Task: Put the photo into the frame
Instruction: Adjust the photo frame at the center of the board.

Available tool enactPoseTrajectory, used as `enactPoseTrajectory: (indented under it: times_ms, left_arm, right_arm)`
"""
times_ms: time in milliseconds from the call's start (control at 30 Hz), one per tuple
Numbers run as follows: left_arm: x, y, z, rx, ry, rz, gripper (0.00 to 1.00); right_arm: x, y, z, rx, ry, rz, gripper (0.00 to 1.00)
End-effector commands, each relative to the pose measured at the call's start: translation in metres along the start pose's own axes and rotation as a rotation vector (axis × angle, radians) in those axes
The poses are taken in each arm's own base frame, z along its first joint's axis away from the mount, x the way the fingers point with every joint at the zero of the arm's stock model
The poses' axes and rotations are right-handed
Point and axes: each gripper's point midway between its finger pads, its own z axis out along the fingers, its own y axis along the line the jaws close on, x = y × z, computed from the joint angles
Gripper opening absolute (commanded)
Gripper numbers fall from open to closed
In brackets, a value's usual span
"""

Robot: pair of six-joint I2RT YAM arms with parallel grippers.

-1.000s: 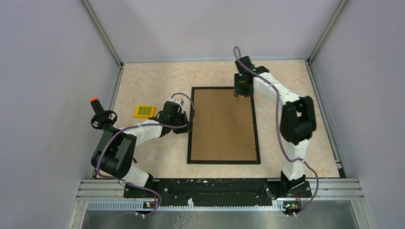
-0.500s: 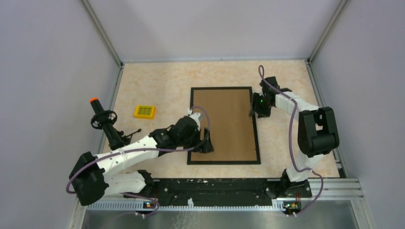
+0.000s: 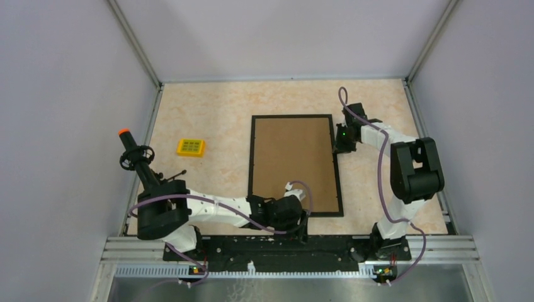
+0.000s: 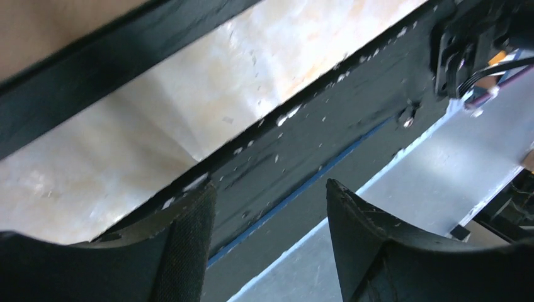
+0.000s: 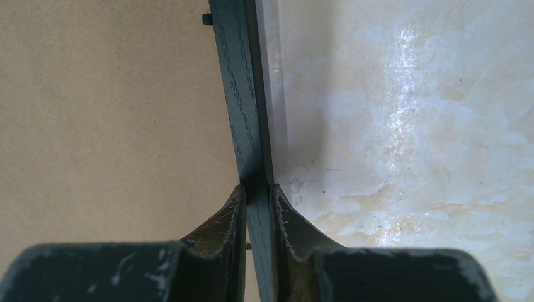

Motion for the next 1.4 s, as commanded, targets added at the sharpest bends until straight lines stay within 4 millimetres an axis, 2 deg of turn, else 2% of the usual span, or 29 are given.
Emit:
enactPoseTrajectory:
  times_ms: [0,200,300,500,600,700,733,800,867,933,1033,1067,1100,1200,1267,1300,1367]
  left_arm:
    - [-0.022,-0.011,0.014,0.024,-0.065,-0.020,0.69]
    - [-0.059,0.037,0.010,-0.057,-0.126,-0.092,0.69]
    - [-0.085,0.067,0.000,-0.092,-0.162,-0.126,0.69]
    - [-0.148,0.110,-0.030,-0.190,-0.286,-0.127,0.72]
    - [-0.177,0.133,-0.045,-0.221,-0.338,-0.143,0.74]
    - [-0.203,0.159,-0.058,-0.212,-0.364,-0.180,0.77]
    - [-0.210,0.167,-0.061,-0.218,-0.369,-0.186,0.77]
    - [-0.220,0.179,-0.067,-0.237,-0.385,-0.188,0.78]
    - [-0.223,0.184,-0.073,-0.257,-0.404,-0.171,0.83]
    - [-0.221,0.185,-0.078,-0.266,-0.424,-0.157,0.86]
    - [-0.216,0.187,-0.085,-0.268,-0.461,-0.155,0.91]
    - [-0.213,0.188,-0.086,-0.269,-0.465,-0.161,0.93]
    - [-0.210,0.188,-0.086,-0.264,-0.470,-0.166,0.94]
    - [-0.205,0.185,-0.084,-0.226,-0.479,-0.176,0.98]
    - [-0.204,0.179,-0.080,-0.181,-0.474,-0.175,0.99]
    - [-0.204,0.176,-0.078,-0.164,-0.471,-0.173,0.98]
    - [-0.206,0.172,-0.076,-0.142,-0.468,-0.166,0.99]
  right_arm:
    - [0.018,-0.021,0.011,0.079,0.018,0.009,0.09]
    - [0.051,-0.028,-0.001,0.071,0.032,0.045,0.02]
    - [0.071,-0.021,-0.008,0.007,0.052,0.067,0.01]
    - [0.112,-0.008,-0.019,-0.060,0.102,0.065,0.01]
    - [0.145,0.013,-0.024,-0.098,0.136,0.019,0.01]
    - [0.184,0.051,-0.030,-0.201,0.200,-0.050,0.02]
    - [0.192,0.067,-0.034,-0.256,0.224,-0.075,0.05]
    - [0.198,0.091,-0.048,-0.362,0.269,-0.103,0.20]
    - [0.180,0.112,-0.071,-0.453,0.232,-0.130,0.36]
    - [0.144,0.123,-0.096,-0.461,0.107,-0.187,0.51]
    - [0.075,0.114,-0.120,-0.386,-0.084,-0.202,0.76]
    - [0.051,0.106,-0.122,-0.366,-0.121,-0.167,0.79]
    - [0.025,0.090,-0.121,-0.336,-0.156,-0.110,0.83]
    - [-0.035,0.060,-0.105,-0.280,-0.225,-0.020,0.89]
    - [-0.068,0.042,-0.088,-0.248,-0.249,0.030,0.90]
    - [-0.079,0.033,-0.070,-0.229,-0.233,0.054,0.90]
    - [-0.105,0.014,-0.049,-0.198,-0.238,0.087,0.90]
